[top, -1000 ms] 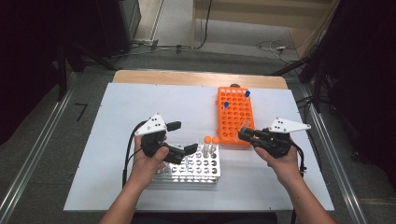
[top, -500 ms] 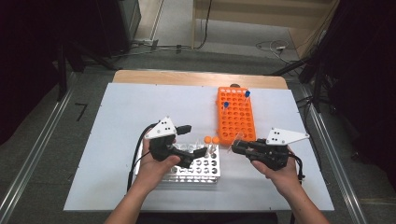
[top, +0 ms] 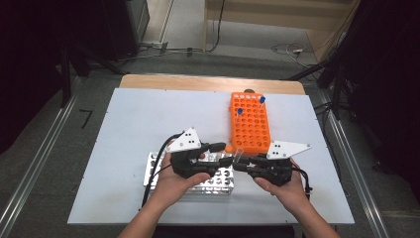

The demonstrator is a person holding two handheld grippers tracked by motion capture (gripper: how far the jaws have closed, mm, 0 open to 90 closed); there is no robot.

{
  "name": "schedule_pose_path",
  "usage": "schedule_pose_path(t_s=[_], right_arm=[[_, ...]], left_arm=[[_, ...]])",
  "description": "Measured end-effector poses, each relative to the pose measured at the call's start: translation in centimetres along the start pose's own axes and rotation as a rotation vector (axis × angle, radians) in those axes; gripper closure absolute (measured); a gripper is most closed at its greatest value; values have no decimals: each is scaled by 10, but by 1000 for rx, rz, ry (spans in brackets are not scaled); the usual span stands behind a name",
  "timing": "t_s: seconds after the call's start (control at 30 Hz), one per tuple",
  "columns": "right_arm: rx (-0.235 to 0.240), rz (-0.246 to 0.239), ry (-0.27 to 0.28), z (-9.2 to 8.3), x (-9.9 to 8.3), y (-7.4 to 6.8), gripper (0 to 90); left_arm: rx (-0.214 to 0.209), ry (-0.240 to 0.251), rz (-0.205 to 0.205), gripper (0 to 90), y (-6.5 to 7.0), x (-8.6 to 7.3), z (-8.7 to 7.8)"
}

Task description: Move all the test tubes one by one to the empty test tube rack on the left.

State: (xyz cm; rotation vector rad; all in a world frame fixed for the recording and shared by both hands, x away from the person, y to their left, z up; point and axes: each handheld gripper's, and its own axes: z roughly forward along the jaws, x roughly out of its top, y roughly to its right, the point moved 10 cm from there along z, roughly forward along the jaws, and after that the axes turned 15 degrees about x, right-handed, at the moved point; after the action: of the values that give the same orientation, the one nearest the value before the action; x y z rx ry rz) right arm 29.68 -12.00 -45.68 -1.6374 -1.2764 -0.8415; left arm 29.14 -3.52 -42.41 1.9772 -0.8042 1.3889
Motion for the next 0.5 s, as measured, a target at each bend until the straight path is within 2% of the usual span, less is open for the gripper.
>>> schedule_pose_path(t_s=[0.23, 0.37, 0.5], right_arm=[[31, -1, -20, 14, 0, -7, 742], [38, -5, -24, 17, 0, -9, 742], [39, 5, -19, 18, 0, -8, 742]], left_arm=[[-33, -15, 26, 662, 9, -3, 5], [-21, -18, 27, 734, 7, -3, 5], [-8, -19, 33, 755, 5, -4, 4]])
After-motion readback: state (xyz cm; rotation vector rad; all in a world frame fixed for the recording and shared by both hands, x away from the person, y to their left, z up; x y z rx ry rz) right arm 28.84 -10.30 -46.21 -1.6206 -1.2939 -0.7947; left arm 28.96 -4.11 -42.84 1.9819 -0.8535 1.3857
